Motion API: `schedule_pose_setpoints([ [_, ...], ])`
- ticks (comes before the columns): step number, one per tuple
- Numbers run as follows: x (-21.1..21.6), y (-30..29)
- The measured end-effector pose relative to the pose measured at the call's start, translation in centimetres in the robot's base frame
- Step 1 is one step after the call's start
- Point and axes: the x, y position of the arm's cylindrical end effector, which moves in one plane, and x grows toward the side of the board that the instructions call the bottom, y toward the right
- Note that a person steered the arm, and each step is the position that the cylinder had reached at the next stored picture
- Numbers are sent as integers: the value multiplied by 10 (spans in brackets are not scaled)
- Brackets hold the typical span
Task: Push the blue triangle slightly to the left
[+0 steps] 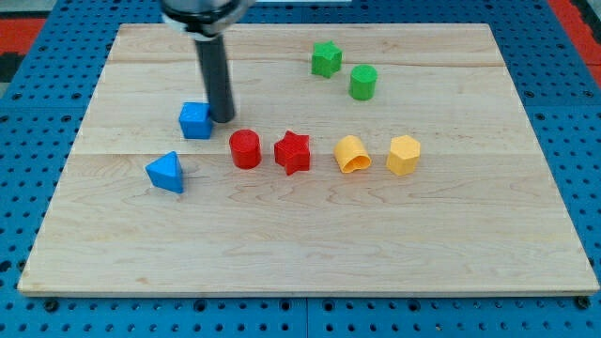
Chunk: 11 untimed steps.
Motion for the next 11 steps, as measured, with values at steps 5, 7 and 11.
schedule_pose_setpoints([
  [5,41,10],
  [7,74,4],
  [11,108,-57],
])
